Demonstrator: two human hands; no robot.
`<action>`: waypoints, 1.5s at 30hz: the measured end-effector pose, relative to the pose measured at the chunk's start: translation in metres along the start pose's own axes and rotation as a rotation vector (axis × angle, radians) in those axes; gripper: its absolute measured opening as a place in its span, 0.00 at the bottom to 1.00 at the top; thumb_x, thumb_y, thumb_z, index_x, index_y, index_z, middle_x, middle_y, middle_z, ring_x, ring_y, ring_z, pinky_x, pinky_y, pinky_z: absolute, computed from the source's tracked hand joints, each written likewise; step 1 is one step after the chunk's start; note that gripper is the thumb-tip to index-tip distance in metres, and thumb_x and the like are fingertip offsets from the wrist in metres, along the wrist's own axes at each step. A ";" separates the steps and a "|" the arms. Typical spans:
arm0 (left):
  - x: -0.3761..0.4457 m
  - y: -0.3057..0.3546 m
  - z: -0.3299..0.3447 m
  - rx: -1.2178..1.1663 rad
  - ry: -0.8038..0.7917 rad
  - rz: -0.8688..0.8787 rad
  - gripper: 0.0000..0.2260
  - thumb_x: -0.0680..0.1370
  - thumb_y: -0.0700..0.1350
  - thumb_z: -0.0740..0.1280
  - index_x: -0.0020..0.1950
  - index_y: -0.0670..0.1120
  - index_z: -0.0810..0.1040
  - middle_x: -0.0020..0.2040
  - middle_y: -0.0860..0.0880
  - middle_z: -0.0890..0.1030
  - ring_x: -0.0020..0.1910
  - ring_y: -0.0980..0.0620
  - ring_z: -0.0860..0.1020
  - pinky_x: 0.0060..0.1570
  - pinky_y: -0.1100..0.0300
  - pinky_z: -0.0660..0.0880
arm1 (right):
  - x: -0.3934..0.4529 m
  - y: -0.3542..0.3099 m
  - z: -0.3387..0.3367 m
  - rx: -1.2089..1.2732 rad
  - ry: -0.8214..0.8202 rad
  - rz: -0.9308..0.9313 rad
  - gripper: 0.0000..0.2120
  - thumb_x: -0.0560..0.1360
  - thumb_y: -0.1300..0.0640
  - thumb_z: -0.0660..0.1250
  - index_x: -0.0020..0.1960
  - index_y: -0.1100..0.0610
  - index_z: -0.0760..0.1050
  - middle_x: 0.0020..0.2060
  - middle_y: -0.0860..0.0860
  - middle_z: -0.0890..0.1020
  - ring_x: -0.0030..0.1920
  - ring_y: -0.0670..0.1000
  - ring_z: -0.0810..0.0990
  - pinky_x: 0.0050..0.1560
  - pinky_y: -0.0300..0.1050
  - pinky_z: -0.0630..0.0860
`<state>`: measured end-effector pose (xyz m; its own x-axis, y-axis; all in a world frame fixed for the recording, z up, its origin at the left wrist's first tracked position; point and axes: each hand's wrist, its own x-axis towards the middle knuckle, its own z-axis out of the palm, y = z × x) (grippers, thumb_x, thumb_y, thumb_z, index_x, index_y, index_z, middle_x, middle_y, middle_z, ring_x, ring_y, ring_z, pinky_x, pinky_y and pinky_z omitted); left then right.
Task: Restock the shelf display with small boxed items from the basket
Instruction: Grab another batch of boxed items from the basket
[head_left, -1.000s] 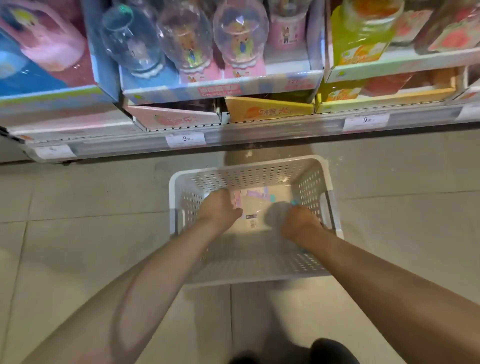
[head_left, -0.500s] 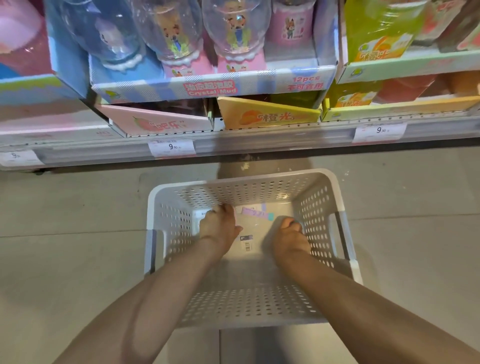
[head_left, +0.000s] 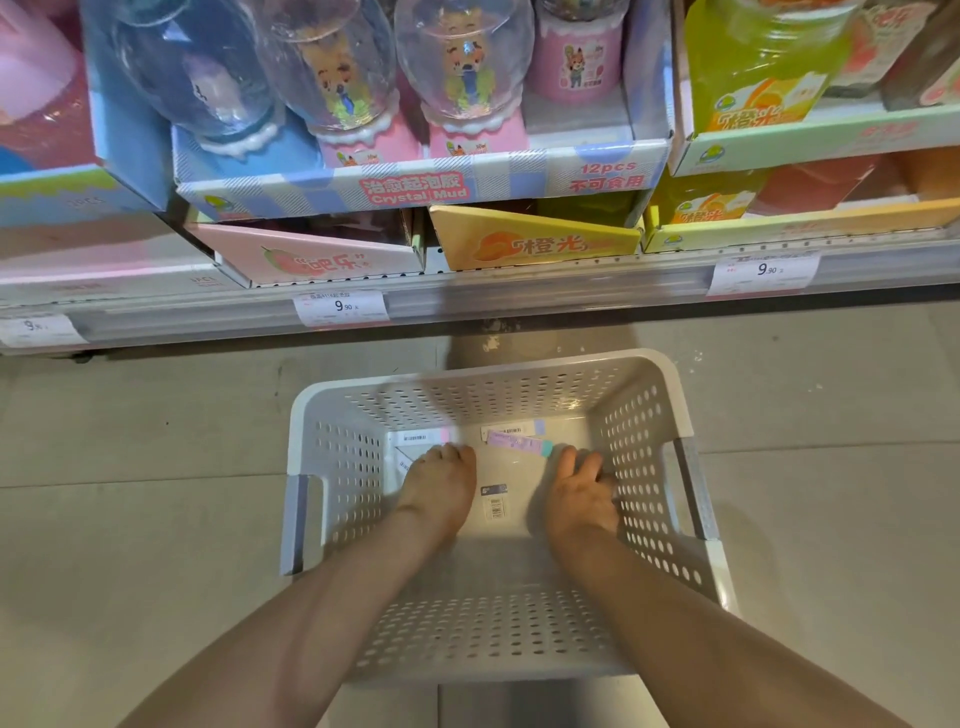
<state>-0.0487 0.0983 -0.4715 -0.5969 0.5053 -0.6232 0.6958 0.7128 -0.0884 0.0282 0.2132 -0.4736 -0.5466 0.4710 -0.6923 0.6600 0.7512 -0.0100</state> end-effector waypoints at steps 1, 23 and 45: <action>-0.002 0.000 -0.002 -0.007 0.016 0.001 0.22 0.75 0.32 0.55 0.69 0.33 0.58 0.65 0.35 0.70 0.62 0.39 0.71 0.60 0.51 0.69 | 0.000 0.001 -0.001 0.011 -0.002 -0.004 0.25 0.76 0.61 0.56 0.68 0.61 0.49 0.65 0.62 0.59 0.62 0.60 0.68 0.54 0.49 0.75; -0.006 -0.030 0.000 0.270 -0.036 0.175 0.26 0.73 0.27 0.59 0.70 0.34 0.59 0.69 0.35 0.65 0.59 0.38 0.75 0.51 0.50 0.74 | 0.010 -0.006 -0.018 0.068 0.100 -0.286 0.21 0.78 0.66 0.49 0.71 0.61 0.52 0.60 0.60 0.74 0.54 0.60 0.79 0.50 0.52 0.75; 0.006 -0.030 0.014 0.183 0.268 -0.078 0.16 0.51 0.42 0.80 0.35 0.42 0.83 0.26 0.47 0.77 0.17 0.50 0.72 0.13 0.66 0.65 | 0.015 -0.008 -0.019 -0.092 0.106 -0.398 0.14 0.78 0.64 0.50 0.63 0.64 0.61 0.58 0.61 0.75 0.54 0.60 0.79 0.49 0.50 0.75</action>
<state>-0.0679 0.0733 -0.4833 -0.7183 0.5797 -0.3847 0.6894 0.6678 -0.2809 0.0053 0.2231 -0.4706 -0.8029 0.1776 -0.5691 0.3407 0.9200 -0.1936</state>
